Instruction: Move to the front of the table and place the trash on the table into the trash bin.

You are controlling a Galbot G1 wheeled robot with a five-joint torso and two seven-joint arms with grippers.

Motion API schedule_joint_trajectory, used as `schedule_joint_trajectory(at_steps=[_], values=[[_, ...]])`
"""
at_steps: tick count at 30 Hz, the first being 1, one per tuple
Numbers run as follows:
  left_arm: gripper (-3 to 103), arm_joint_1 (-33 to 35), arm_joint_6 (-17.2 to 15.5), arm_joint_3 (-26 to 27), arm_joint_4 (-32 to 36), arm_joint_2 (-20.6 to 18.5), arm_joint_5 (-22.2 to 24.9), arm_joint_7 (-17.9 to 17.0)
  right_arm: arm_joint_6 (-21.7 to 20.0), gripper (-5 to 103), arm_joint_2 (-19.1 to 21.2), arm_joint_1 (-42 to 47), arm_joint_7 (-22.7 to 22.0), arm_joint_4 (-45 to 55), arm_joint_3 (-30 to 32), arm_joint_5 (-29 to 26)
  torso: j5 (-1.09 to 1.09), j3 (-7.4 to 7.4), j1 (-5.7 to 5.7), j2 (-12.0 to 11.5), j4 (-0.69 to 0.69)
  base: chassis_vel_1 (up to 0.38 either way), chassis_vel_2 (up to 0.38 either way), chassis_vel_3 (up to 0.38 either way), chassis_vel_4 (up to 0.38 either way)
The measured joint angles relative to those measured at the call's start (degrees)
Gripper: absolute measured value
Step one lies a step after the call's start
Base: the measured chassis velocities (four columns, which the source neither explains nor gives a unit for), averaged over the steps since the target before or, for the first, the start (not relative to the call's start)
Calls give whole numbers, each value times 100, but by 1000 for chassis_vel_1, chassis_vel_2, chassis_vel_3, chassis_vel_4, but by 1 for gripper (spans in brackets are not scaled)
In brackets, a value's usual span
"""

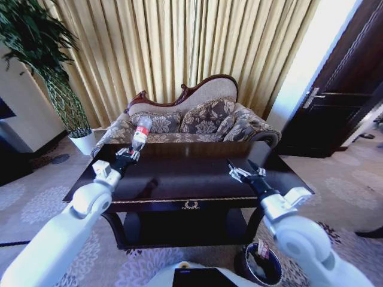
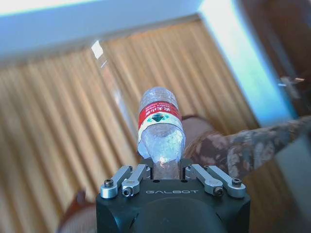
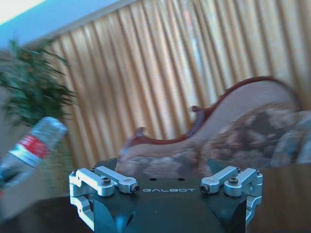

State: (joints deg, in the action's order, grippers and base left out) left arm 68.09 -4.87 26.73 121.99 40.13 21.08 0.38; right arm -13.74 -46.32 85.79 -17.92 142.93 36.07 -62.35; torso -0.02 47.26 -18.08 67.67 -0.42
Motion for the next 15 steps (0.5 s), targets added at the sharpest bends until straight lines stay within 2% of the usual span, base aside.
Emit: schedule_joint_trajectory(at_steps=[1,2,4,5,8,9,12,15], values=[[26,59,314,2,74,-170,-299,123,-47,100,160,-198,63,22,44,-548,1,0,0,0,-1,0,0,0,0],[26,59,314,2,74,-170,-299,123,-47,100,160,-198,63,22,44,-548,1,0,0,0,-1,0,0,0,0],[26,66,687,-79,209,-474,-567,194,-98,100,390,-612,172,14,22,-1376,2,0,0,0,-1,0,0,0,0],[26,66,687,-79,209,-474,-567,194,-98,100,390,-612,172,14,22,-1376,2,0,0,0,-1,0,0,0,0],[26,-275,1076,-369,220,-852,-792,169,-137,100,629,-1339,271,-73,-355,-2213,2,0,0,0,-1,0,0,0,0],[26,-275,1076,-369,220,-852,-792,169,-137,100,629,-1339,271,-73,-355,-2213,2,0,0,0,-1,0,0,0,0],[26,-719,1279,-640,133,-1111,-928,131,-258,100,706,-2056,376,-283,-772,-2671,2,0,0,0,-1,0,0,0,0],[26,-921,1293,-764,108,-1183,-931,101,-309,100,732,-2368,462,-391,-896,-2821,2,1,0,0,0,0,0,0,0]])
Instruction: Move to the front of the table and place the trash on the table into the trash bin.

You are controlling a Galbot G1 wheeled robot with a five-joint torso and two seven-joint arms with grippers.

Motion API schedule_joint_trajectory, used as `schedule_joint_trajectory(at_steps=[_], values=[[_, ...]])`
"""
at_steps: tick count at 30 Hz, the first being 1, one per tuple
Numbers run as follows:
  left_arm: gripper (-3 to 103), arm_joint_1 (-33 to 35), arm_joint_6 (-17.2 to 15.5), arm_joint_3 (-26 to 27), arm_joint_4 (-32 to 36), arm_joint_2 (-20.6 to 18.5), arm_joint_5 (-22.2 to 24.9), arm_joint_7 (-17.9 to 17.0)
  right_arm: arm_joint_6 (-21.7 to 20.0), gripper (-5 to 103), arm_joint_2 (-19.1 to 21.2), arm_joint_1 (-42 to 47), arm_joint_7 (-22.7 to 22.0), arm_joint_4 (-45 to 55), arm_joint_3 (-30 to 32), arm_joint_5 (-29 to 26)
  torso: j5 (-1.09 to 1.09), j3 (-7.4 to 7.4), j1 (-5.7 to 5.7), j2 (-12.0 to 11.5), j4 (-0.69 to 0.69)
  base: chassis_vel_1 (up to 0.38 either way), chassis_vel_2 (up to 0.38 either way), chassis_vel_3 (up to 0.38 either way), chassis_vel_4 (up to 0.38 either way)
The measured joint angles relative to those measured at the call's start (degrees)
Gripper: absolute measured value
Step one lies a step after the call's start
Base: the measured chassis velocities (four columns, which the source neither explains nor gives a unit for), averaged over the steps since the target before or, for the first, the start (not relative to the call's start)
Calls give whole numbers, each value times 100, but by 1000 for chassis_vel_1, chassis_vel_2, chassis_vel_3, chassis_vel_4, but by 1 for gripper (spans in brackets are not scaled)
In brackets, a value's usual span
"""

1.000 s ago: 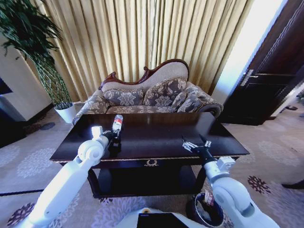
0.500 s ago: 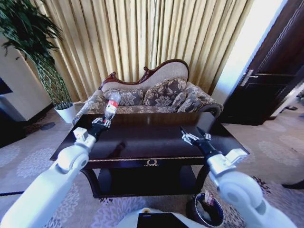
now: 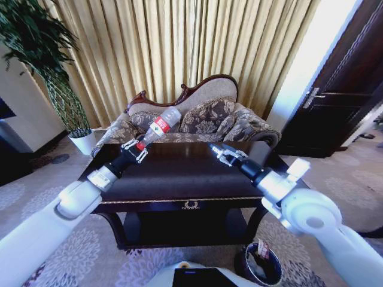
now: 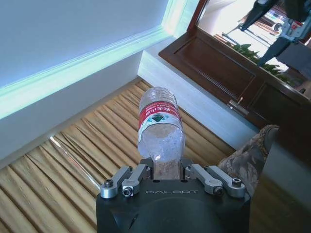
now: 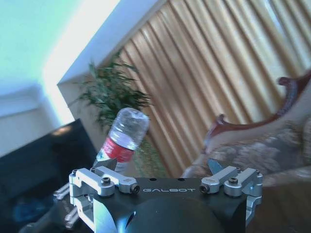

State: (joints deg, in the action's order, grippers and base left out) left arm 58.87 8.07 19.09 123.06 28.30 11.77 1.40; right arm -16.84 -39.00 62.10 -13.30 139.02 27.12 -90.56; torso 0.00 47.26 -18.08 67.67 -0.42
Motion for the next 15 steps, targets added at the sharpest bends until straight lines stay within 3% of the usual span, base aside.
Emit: schedule_joint_trajectory(at_steps=[3,6,15], values=[[26,-352,3,-310,-81,-69,13,-39,-51,100,54,-499,98,-205,-224,-147,0,0,0,0,0,0,0,0,0],[26,-1169,8,-1072,-455,1,71,-111,-63,100,90,-1118,130,-658,-604,-176,1,0,0,0,-1,0,0,0,0],[26,-2536,-108,-2130,-883,406,271,-125,-77,100,-13,-1727,136,-1191,-1040,-84,2,0,-1,0,-2,0,0,0,0]])
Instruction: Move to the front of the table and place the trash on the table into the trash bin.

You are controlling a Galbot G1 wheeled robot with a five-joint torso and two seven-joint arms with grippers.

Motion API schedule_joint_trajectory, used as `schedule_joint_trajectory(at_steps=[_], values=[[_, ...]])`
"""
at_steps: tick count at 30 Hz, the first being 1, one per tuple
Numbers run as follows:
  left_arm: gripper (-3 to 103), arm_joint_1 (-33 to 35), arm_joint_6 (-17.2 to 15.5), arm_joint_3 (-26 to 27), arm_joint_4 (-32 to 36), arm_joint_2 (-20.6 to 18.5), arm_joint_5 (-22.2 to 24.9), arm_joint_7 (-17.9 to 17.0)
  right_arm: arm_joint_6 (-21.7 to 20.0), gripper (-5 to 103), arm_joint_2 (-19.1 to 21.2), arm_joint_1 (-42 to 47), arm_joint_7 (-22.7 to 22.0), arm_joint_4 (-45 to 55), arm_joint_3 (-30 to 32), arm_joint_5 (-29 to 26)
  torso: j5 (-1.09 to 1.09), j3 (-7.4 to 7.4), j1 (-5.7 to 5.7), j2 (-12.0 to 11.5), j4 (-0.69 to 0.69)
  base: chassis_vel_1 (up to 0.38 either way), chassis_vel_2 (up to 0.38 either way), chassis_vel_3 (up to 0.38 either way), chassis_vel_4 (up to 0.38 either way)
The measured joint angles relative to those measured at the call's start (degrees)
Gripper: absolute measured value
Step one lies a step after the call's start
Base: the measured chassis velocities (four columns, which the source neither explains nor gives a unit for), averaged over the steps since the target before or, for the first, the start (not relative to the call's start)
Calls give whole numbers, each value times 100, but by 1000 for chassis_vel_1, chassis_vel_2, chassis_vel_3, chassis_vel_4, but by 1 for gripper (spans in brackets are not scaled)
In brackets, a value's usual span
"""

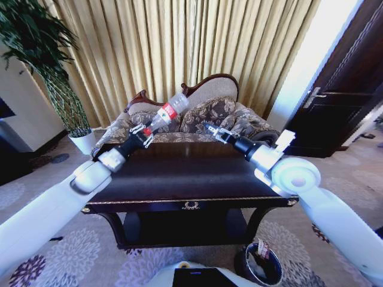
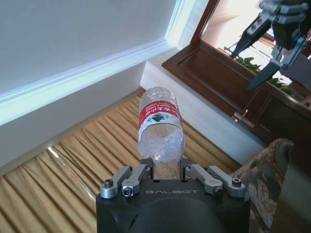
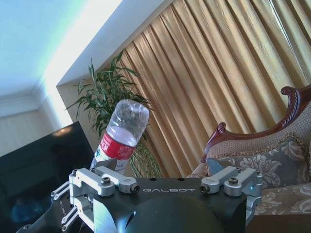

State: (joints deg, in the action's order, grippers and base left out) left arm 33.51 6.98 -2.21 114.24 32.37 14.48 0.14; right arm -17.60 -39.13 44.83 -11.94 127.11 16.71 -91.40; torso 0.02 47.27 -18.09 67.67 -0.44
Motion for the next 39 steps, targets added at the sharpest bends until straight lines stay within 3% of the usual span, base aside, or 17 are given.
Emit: schedule_joint_trajectory(at_steps=[5,13,31,33,36,38,39], values=[[26,-464,-186,-716,55,251,5,-37,-2,100,-243,-136,3,-100,-136,130,-1,0,0,0,1,0,0,0,0],[26,-975,-319,-1559,142,360,-33,-62,-61,100,-276,-362,12,-143,-267,192,-1,-1,1,0,1,0,0,0,0],[24,-1575,-594,-2594,269,620,-68,-237,-85,102,-236,-662,-24,-256,-453,442,-1,-1,1,0,0,0,0,0,0],[24,-1580,-598,-2606,260,642,-78,-239,-86,99,-209,-612,-26,-241,-420,486,-1,-1,1,0,1,0,0,0,0],[24,-1577,-618,-2613,256,657,-96,-239,-84,84,-167,-428,-27,-168,-292,540,-1,-1,1,1,1,0,0,0,0],[24,-1571,-621,-2612,256,654,-101,-240,-84,84,-165,-400,-27,-155,-273,544,-1,-1,1,1,1,0,0,0,0],[24,-1556,-627,-2609,257,650,-122,-266,-83,74,-161,-349,-27,-123,-242,549,-1,-1,1,0,1,0,0,0,0]])
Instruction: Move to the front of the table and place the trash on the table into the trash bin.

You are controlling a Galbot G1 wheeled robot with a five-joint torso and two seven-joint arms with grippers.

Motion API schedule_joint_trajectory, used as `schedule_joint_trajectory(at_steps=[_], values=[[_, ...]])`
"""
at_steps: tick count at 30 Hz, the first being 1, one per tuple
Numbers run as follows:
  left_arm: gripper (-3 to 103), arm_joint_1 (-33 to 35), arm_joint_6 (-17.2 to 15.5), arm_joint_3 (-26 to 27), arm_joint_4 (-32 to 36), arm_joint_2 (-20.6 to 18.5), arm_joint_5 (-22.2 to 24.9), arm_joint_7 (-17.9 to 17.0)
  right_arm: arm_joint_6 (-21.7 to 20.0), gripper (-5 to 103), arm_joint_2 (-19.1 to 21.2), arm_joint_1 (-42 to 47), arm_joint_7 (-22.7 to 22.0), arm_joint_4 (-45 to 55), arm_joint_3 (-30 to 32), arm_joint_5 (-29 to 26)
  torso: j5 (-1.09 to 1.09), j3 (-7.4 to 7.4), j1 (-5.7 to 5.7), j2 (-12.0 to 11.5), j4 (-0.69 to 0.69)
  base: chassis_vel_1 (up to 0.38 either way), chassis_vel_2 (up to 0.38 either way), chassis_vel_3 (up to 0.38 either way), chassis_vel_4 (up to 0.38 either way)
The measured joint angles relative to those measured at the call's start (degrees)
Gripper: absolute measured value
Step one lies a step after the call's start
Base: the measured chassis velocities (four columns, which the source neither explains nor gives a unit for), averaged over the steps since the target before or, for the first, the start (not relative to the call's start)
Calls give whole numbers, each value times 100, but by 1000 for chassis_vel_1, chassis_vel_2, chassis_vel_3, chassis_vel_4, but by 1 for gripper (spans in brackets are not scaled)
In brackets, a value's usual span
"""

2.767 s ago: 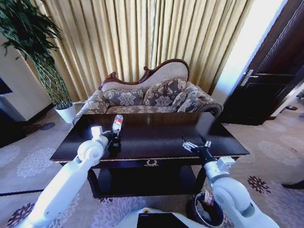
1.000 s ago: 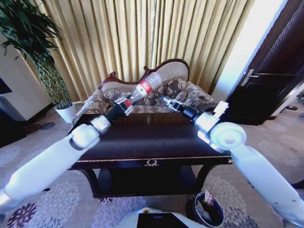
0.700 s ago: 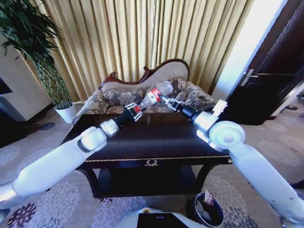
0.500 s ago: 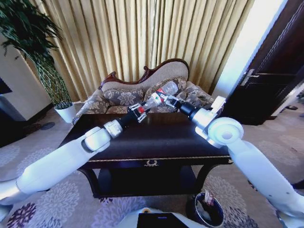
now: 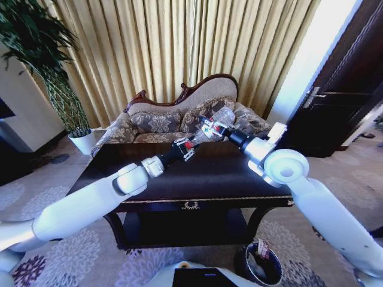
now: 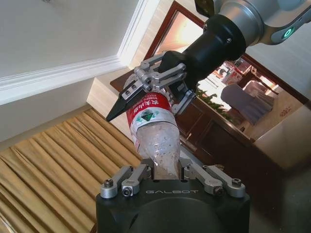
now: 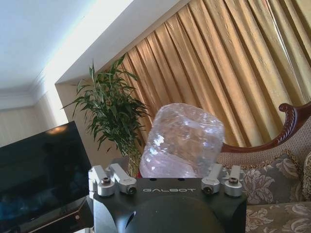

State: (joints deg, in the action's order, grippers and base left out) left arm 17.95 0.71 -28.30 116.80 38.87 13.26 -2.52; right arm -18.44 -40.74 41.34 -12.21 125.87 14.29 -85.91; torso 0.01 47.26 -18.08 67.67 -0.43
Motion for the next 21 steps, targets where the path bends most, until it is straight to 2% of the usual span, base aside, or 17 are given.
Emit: schedule_joint_trajectory(at_steps=[3,4,5,7,8,9,11,12,13,14,16,17,18,19,21], values=[[24,20,-16,12,16,-7,-26,-65,-1,69,0,38,1,33,16,5,0,0,0,0,1,0,0,0,0],[23,26,-30,22,13,-12,-35,-86,-1,62,1,43,7,50,28,6,0,0,0,0,1,0,0,0,0],[25,28,-31,30,6,-16,-51,-84,-1,57,5,44,14,62,34,6,-1,0,0,0,1,0,0,0,0],[26,29,-31,39,0,-22,-66,-83,-1,57,12,44,17,67,36,6,-1,0,0,0,1,0,0,0,0],[25,34,-29,53,-4,-30,-80,-87,-1,47,28,44,21,77,41,4,-1,0,0,0,1,0,0,0,0],[28,43,-27,62,-5,-36,-84,-90,-1,43,44,44,28,86,51,3,-1,0,0,0,1,0,0,0,0],[28,54,-27,67,-3,-37,-87,-103,-2,43,54,46,28,88,59,3,-1,0,0,0,1,0,0,0,0],[37,69,-27,70,1,-38,-93,-121,-1,40,64,58,31,96,76,2,0,0,0,0,1,0,0,0,0],[37,69,-27,70,1,-38,-93,-121,-1,40,64,58,31,96,76,2,0,0,0,0,1,0,0,0,0],[43,85,-34,70,2,-37,-94,-134,-1,34,73,72,36,108,91,0,-1,0,0,0,1,0,0,0,0],[43,90,-44,71,1,-36,-94,-141,-2,34,84,81,37,112,98,-1,0,0,0,0,1,0,0,0,0],[54,103,-43,78,-5,-30,-94,-148,-1,30,97,91,36,115,114,-1,-1,0,0,0,1,0,0,0,0],[59,128,-42,107,-22,-27,-94,-154,-1,27,110,97,35,114,138,0,0,0,0,0,0,0,0,0,0],[59,128,-42,107,-22,-27,-94,-154,-1,27,110,97,35,114,138,0,0,0,0,0,0,0,0,0,0],[70,247,-20,247,-71,-37,-88,-184,-1,24,137,116,28,76,233,1,-1,0,0,0,1,0,0,0,0]])
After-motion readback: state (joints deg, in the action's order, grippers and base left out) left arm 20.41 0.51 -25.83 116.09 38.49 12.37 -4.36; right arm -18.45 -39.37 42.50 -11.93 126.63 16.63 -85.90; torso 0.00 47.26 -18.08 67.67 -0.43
